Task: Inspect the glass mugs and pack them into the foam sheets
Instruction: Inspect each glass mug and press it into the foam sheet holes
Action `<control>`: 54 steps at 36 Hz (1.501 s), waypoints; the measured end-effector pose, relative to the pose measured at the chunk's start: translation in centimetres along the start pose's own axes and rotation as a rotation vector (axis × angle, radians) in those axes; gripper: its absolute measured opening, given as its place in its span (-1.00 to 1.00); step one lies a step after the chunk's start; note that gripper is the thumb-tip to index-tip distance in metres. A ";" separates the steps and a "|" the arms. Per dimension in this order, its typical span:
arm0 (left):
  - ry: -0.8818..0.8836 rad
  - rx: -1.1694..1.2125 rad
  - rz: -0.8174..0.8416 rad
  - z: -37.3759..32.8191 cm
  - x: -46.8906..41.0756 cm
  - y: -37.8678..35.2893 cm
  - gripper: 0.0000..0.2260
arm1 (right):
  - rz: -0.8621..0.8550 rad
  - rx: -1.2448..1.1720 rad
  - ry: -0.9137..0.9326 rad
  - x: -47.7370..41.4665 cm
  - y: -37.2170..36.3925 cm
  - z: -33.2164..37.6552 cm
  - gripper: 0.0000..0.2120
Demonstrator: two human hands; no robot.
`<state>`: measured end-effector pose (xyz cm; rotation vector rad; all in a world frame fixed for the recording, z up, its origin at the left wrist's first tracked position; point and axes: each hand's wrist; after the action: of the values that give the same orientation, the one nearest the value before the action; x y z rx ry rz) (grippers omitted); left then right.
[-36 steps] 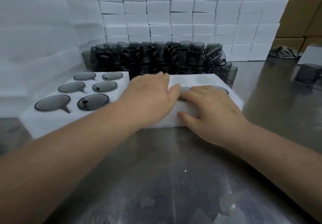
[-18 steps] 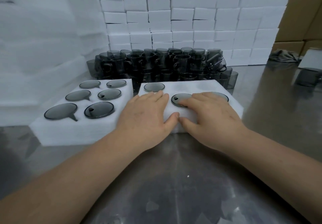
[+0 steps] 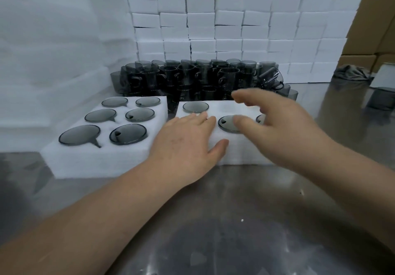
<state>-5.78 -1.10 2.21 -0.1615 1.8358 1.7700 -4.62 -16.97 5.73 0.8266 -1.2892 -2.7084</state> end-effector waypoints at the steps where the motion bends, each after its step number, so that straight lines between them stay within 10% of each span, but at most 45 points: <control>1: 0.003 0.000 -0.001 0.0 0.0 0.0 -0.27 | 0.018 -0.013 -0.012 -0.6 0.3 0.3 -0.50; 19: -0.070 0.002 0.061 0.8 0.0 -0.1 -0.42 | 0.202 0.743 -0.189 -19.8 -3.6 -3.8 -0.69; 31: -0.073 -0.005 0.030 1.0 0.2 -0.3 -0.40 | 0.145 0.787 -0.136 -21.6 -5.1 -4.5 -0.78; 42: -0.049 0.053 0.027 0.9 0.4 -0.1 -0.37 | -0.116 0.257 0.002 -17.1 -0.9 -2.3 -0.80; 54: -0.010 0.466 -0.397 0.2 1.5 1.5 -0.34 | -0.030 -0.646 0.044 -2.4 1.4 -0.3 -0.78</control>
<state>-7.68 -0.33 2.79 -0.3075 1.9894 1.0474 -2.72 -17.49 7.70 0.8067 -0.3333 -2.8195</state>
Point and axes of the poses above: each hand's wrist, its own x-axis away from the middle knuckle, its own y-axis out of the back of the hand, z = x × y, and after that the axes turned 8 degrees about -y, right-handed
